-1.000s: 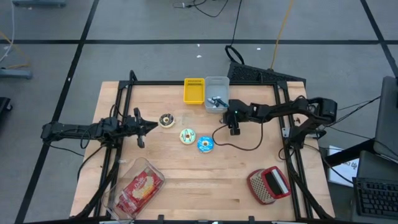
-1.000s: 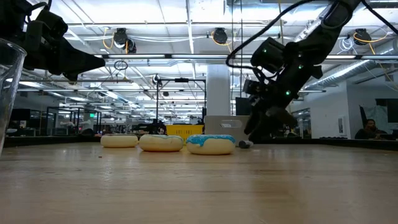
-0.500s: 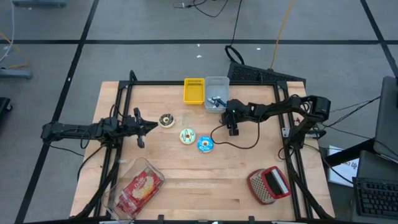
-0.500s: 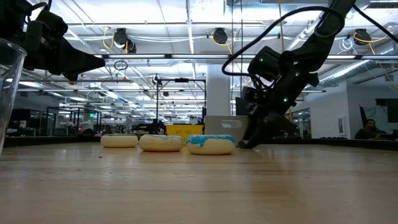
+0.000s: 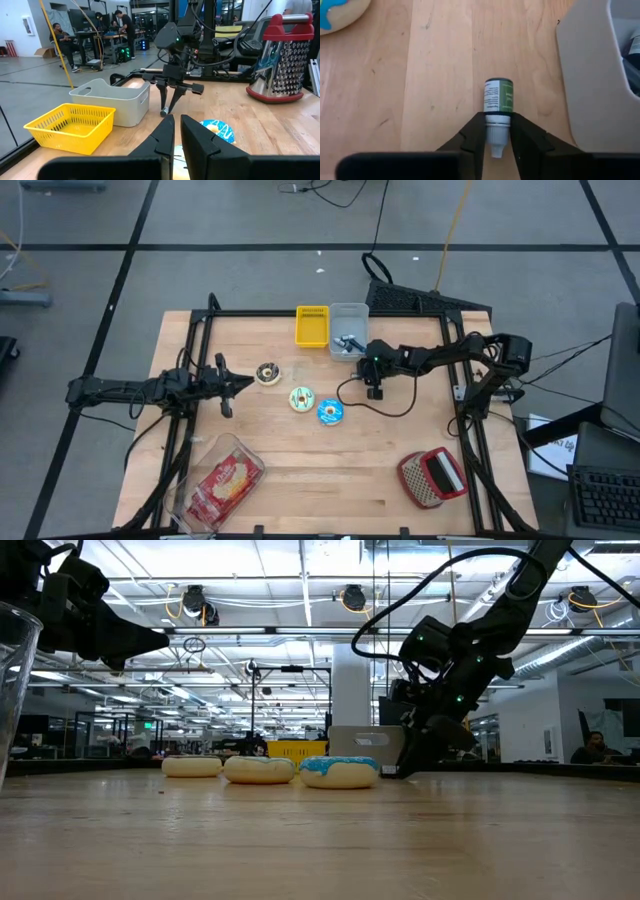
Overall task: Pick & Place Food Item
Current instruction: Put the green food coloring bottle into the white basket
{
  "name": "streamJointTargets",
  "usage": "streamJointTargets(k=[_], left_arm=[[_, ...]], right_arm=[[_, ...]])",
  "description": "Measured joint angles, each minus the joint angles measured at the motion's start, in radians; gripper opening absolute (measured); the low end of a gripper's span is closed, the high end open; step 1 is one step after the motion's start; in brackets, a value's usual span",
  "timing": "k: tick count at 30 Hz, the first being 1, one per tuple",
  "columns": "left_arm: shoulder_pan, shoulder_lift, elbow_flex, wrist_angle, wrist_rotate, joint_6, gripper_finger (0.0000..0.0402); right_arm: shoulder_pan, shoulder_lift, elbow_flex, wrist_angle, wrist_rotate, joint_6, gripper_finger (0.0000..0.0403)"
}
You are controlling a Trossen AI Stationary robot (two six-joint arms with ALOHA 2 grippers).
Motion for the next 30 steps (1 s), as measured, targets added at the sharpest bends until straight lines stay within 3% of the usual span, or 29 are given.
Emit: streamJointTargets(k=[3, 11, 18, 23, 30], left_arm=[[0.000, 0.000, 0.000, 0.000, 0.000, 0.000, 0.0031], [0.000, 0.000, 0.000, 0.000, 0.000, 0.000, 0.0031], [0.000, 0.000, 0.000, 0.000, 0.000, 0.000, 0.0031], [0.000, 0.000, 0.000, 0.000, 0.000, 0.000, 0.0031], [0.000, 0.000, 0.000, 0.000, 0.000, 0.000, 0.0031]], right_arm=[[0.000, -0.001, 0.000, 0.002, -0.001, 0.000, 0.0048], [0.039, -0.094, -0.006, 0.032, -0.032, 0.065, 0.0065], [0.046, -0.217, -0.003, 0.233, -0.056, 0.134, 0.0056], [-0.035, -0.259, -0.002, 0.332, 0.059, 0.149, 0.0059], [-0.191, -0.223, -0.002, 0.263, 0.050, 0.182, 0.0060]])
